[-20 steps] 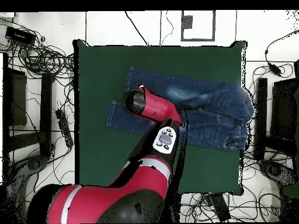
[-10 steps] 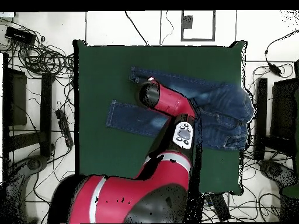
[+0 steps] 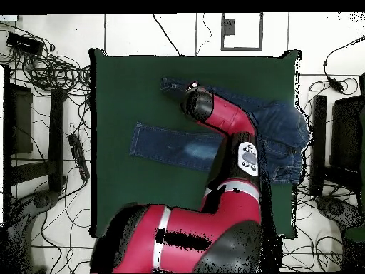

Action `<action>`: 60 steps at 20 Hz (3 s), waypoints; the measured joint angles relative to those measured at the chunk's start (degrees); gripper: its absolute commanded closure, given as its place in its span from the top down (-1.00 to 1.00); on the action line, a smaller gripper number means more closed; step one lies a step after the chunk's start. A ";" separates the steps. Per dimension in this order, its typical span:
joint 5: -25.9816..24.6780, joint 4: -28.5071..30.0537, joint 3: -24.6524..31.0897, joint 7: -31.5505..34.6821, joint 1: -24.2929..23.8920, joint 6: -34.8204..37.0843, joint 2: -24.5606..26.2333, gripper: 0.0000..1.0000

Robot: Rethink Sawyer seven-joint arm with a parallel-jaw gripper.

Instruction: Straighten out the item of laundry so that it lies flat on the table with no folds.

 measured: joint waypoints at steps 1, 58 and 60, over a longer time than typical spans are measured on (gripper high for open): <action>-0.08 0.01 0.63 0.00 -0.52 0.62 -0.17 1.00; -13.30 -21.07 0.21 0.05 -0.48 26.90 2.87 1.00; -13.20 -24.02 0.21 0.05 -0.85 26.91 5.80 1.00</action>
